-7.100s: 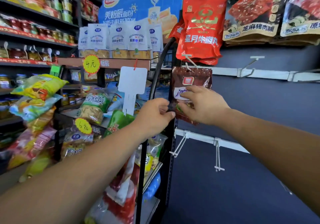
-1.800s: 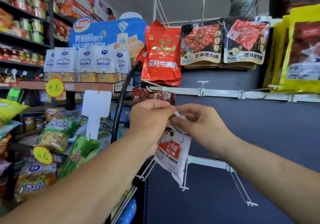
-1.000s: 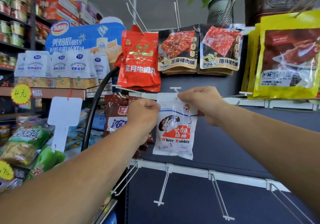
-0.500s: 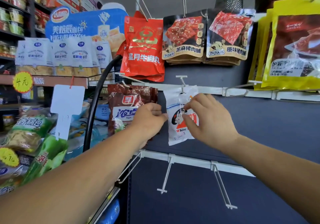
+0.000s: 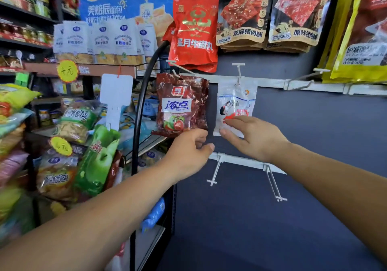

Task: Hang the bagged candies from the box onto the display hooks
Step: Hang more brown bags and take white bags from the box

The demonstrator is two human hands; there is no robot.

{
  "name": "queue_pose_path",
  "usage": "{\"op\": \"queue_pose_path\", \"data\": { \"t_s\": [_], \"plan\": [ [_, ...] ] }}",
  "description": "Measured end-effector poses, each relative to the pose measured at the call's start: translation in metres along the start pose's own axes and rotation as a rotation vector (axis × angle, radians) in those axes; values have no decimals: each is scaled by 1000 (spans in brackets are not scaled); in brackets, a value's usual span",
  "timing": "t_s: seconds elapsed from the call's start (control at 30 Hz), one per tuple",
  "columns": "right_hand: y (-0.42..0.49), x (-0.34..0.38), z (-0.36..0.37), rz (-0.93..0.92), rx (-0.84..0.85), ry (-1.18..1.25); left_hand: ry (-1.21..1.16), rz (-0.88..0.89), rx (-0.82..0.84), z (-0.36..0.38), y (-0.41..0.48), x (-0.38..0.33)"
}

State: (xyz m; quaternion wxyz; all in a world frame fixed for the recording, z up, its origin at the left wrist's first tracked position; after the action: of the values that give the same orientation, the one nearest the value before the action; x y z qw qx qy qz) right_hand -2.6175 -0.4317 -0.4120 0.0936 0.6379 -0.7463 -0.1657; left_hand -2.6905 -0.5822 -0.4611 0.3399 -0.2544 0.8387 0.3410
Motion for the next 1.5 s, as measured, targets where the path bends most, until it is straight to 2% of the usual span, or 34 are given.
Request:
{"op": "queue_pose_path", "data": {
  "t_s": [0.17, 0.37, 0.5, 0.6, 0.7, 0.77, 0.83, 0.93, 1.07, 1.17, 1.37, 1.5],
  "plan": [
    [-86, 25, 26, 3, 30, 344, 21, -11, 53, 30, -56, 11],
    [-180, 50, 121, 60, 109, 596, 34, -122, 206, 97, -151, 72],
    [-233, 83, 194, 82, 253, 644, 22, -261, 283, 143, -220, 130],
    [-277, 105, 257, 133, 412, 664, -12, -458, 378, 183, -285, 192],
    [-321, 133, 319, 153, 602, 687, -15, -624, 397, 204, -351, 248],
    [-346, 150, 354, 174, 697, 723, -89, -752, 378, 211, -390, 280],
    [-365, 166, 386, 182, 759, 770, -137, -851, 276, 208, -422, 308],
    [-386, 193, 427, 134, 870, 791, -108, -891, 182, 202, -450, 329],
    [-413, 206, 471, 140, 1038, 749, -119, -1013, 237, 197, -485, 359],
    [-425, 201, 492, 174, 1040, 808, -304, -1162, 270, 202, -508, 366],
    [-420, 189, 490, 200, 960, 813, -469, -1064, 94, 209, -490, 353],
    [-414, 204, 472, 253, 932, 1021, -563, -997, 33, 210, -471, 338]
  ]
}}
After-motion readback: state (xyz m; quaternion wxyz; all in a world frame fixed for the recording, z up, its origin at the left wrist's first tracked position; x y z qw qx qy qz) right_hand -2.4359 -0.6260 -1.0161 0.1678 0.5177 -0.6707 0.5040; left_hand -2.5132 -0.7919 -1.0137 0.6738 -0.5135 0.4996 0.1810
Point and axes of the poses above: each hand's wrist, its own y-axis towards the middle knuckle, its own z-axis out of the palm, x = y × z, the point moved 9 cm from there along y, towards the middle knuckle, and after that the axes turned 9 degrees about x, right-handed, at the moved point
